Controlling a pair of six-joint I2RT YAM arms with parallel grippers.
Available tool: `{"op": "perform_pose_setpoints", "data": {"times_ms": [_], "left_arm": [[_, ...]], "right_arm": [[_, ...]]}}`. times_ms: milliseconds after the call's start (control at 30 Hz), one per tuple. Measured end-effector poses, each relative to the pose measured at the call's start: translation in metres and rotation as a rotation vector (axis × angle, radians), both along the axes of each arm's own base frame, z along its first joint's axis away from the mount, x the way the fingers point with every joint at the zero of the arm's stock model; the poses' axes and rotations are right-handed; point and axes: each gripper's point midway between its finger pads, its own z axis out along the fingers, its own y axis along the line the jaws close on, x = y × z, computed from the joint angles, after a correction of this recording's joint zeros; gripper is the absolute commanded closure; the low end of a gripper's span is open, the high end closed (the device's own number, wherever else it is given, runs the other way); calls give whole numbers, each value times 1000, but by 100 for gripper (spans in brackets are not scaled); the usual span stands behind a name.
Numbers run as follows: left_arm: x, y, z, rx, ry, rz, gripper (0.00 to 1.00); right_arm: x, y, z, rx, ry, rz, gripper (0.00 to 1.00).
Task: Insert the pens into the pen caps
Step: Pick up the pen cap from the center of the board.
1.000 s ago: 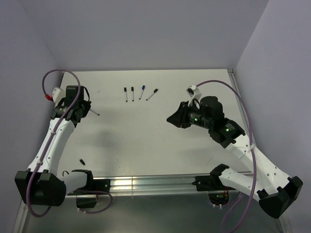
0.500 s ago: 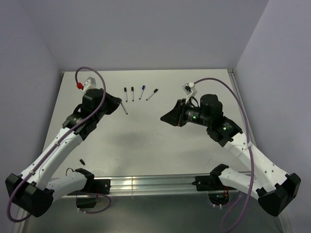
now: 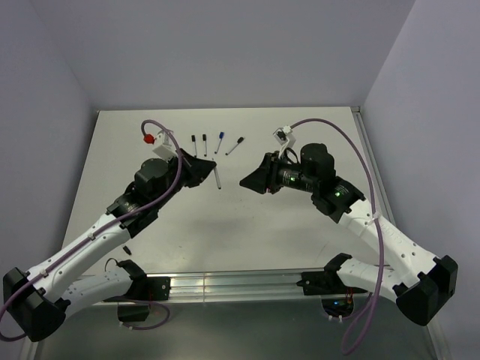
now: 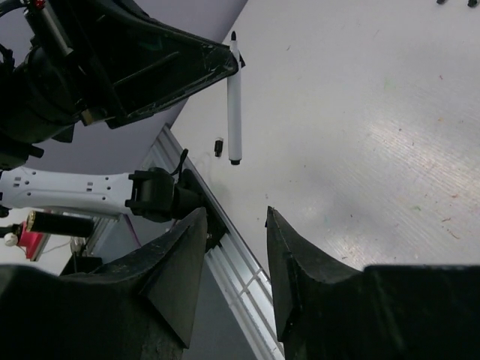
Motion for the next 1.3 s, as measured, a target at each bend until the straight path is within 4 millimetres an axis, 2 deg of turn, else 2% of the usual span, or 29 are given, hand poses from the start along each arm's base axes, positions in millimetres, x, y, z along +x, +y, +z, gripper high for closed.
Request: {"op": "perform_pose_setpoints", "data": {"times_ms": [367,733,1067,1300], "left_arm": [[-25,-34,30,-79,-126,-121,100],[-35,-56,21,-66,-114,-167,100],[-36,-61,28,-75,-123,-168,100],[-36,-65,25,-69,-117,-176,100]], "right_arm": [[-3,12,0,-8,-34,5,52],[-1,16,-1,-13,-40,2,51],[0,20,-7,-23,-27,10,51],[1,23,0,-16,-34,14,55]]}}
